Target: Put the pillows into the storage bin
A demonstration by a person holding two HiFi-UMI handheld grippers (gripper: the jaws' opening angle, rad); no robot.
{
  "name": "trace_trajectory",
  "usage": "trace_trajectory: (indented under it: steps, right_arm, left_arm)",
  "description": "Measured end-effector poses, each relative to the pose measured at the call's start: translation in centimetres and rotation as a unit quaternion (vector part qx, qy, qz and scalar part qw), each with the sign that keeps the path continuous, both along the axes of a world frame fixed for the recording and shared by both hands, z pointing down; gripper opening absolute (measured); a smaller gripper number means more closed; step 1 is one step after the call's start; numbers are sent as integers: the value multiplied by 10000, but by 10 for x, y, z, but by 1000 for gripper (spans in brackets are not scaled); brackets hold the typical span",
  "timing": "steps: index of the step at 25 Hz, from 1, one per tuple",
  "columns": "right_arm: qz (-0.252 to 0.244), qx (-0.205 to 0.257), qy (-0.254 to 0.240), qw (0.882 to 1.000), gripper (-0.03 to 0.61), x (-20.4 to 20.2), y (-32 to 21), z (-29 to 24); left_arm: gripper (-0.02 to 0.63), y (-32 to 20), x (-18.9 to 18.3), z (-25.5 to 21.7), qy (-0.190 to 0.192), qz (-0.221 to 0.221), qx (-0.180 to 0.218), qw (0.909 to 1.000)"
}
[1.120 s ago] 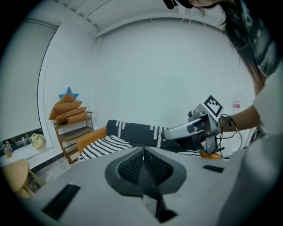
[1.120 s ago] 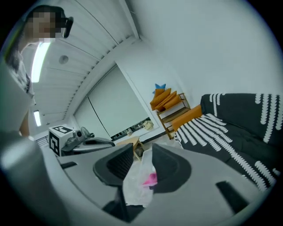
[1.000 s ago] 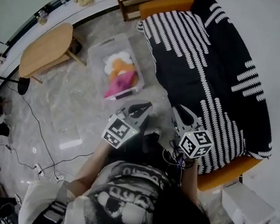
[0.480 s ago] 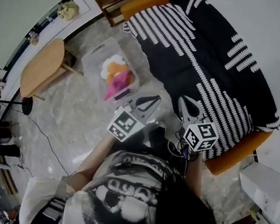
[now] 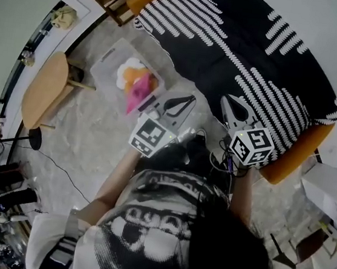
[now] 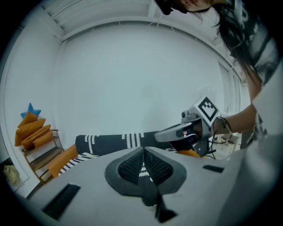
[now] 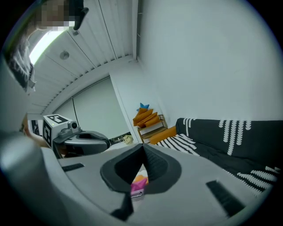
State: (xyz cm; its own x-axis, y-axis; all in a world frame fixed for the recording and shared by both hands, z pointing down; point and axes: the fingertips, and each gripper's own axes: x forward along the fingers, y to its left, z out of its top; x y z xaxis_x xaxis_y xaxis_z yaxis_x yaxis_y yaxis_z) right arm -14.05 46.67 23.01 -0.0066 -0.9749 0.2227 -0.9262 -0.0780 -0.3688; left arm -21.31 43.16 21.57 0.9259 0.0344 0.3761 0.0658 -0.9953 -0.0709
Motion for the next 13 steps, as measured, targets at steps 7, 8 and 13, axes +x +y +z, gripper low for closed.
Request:
trace_trajectory:
  steps: [7,8,13]
  right_arm:
    - [171,-162,44,9997,-2,1,4,3]
    - [184,-183,49,9997,-2,-6,3,3]
    - [195,-252,63,9995,-2,-34,-6,5]
  left_arm:
    - [7,-4,-17,8,-105,80,-86,9999]
    - [8,-6,-25,8,-113,92,-96,9998]
    - [8,-18,-59,7,-103,128,-90,9998]
